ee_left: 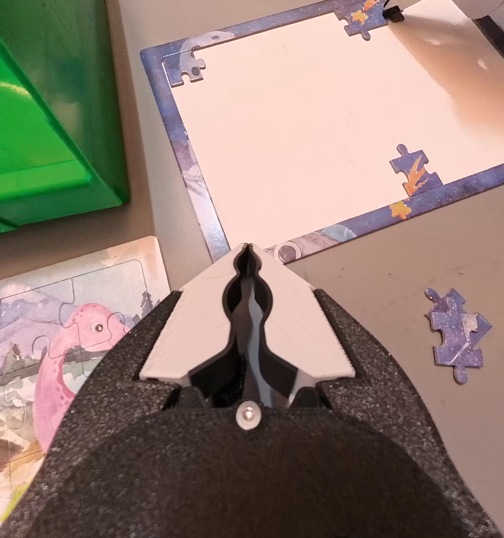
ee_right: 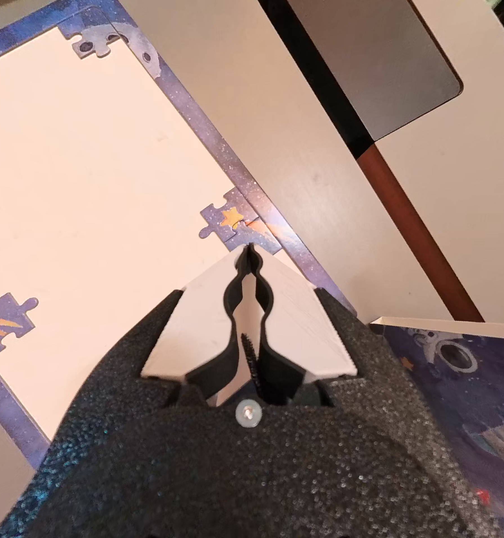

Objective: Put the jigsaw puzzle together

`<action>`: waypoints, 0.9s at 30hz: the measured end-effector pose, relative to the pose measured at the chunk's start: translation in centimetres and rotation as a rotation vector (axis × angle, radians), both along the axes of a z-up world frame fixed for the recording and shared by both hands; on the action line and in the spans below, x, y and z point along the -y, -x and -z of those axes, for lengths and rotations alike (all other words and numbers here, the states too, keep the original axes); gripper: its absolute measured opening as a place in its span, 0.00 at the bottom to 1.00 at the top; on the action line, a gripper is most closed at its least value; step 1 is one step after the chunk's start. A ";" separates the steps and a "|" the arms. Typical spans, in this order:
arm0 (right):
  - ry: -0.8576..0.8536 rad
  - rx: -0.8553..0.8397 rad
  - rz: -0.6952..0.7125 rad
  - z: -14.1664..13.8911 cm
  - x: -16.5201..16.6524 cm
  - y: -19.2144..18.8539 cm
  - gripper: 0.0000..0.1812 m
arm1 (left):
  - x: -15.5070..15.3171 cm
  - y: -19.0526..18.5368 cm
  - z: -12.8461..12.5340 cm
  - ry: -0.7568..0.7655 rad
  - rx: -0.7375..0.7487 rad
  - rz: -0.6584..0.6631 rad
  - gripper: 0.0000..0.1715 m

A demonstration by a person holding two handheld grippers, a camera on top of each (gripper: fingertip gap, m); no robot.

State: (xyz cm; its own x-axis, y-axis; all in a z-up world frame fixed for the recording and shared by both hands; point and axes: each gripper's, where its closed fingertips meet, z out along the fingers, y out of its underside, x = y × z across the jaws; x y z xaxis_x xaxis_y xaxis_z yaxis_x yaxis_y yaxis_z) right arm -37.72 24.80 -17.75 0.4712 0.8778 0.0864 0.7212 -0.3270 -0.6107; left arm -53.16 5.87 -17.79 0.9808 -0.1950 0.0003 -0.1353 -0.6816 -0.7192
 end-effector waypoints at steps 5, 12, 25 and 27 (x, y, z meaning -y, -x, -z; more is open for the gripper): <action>0.000 0.002 0.000 0.0 0.0 0.1 0.00 | 0.0 0.0 0.0 -0.001 -0.003 0.000 0.00; 0.015 -0.070 -0.009 -1.4 0.1 0.6 0.00 | 0.0 0.0 0.0 0.000 -0.002 0.000 0.00; 0.064 -0.127 0.062 -8.3 9.0 -6.0 0.00 | 0.0 0.0 0.0 -0.007 -0.049 0.000 0.00; 0.100 -0.076 0.071 -4.3 11.3 -7.0 0.00 | 0.0 0.0 0.0 -0.010 -0.060 0.000 0.00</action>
State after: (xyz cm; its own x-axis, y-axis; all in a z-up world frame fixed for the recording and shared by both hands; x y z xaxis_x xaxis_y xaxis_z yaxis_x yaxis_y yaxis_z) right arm -30.67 13.50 -13.47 0.5340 0.8446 -0.0386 0.6469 -0.4375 -0.6246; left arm -53.18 5.90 -17.81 0.9789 -0.1949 -0.0609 -0.1789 -0.6745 -0.7163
